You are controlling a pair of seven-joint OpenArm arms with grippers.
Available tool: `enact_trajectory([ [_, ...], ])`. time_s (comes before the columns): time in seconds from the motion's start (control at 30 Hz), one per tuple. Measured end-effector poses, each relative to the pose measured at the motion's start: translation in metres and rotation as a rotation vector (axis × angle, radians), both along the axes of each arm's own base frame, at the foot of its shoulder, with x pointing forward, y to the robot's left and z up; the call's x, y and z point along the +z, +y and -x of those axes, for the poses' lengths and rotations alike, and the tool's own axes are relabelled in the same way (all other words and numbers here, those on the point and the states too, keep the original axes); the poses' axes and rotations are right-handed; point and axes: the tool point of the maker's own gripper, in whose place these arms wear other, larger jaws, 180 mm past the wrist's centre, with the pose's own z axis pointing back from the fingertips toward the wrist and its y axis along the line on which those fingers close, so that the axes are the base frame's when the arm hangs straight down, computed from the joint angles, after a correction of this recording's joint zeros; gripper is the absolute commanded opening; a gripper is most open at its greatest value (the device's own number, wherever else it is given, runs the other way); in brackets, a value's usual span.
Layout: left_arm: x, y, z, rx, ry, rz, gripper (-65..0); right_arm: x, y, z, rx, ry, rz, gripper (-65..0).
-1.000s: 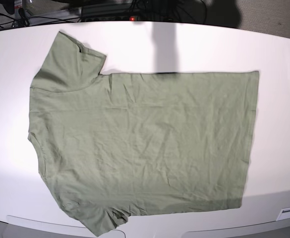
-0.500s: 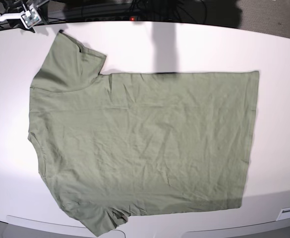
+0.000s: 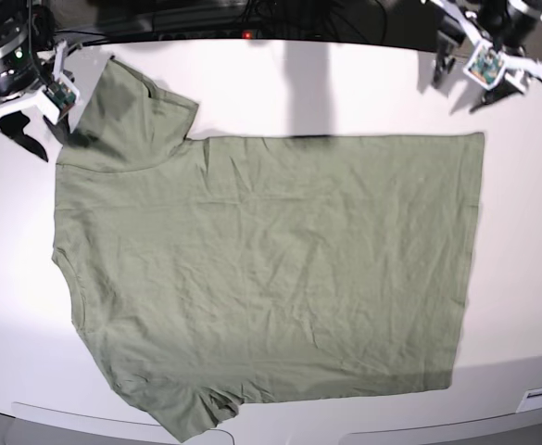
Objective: Fold the T-shirt properly
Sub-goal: 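Move both grippers down toward the shirt edge nearest the arms, then grasp the hem corner of the green shirt with the left gripper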
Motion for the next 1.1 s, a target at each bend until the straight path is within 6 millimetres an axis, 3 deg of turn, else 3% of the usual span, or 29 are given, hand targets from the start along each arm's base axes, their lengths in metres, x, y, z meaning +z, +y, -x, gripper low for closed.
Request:
enact_trajectory([
  [0.1,0.000,0.012,-0.011,-0.053,-0.028,-0.132,-32.8,0.002,-0.007,-0.005,0.005,0.009,0.056,-42.0],
  [0.27,0.009,0.017,-0.018,-0.222,-0.093,-0.270,-32.8,-0.019,0.002,0.011,0.151,0.171,0.133,-42.1],
  [0.47,0.013,-0.017,-0.023,-0.475,-0.144,-0.267,-32.8,-0.016,0.022,0.021,0.209,0.225,0.135,-42.1],
  [0.57,-0.005,-0.014,-0.029,-0.530,-0.097,-0.326,-32.9,-0.006,0.031,0.023,0.175,0.202,0.113,-42.0],
  [0.63,-0.023,-0.009,-0.031,-0.561,-0.060,-0.348,-32.9,-0.009,0.025,0.028,0.107,0.214,0.107,-42.0],
  [0.73,-0.067,0.012,-0.031,-0.590,0.026,-0.456,-32.9,-0.015,0.019,0.037,0.030,0.230,0.095,-42.0],
  [0.87,-0.107,0.040,-0.042,-0.569,0.068,-0.571,-32.9,-0.019,0.021,0.043,-0.022,0.228,0.049,-42.0],
  [1.1,-0.128,0.041,-0.069,-0.580,0.010,-0.597,-32.9,-0.019,0.023,0.044,-0.032,0.224,0.037,-42.0],
])
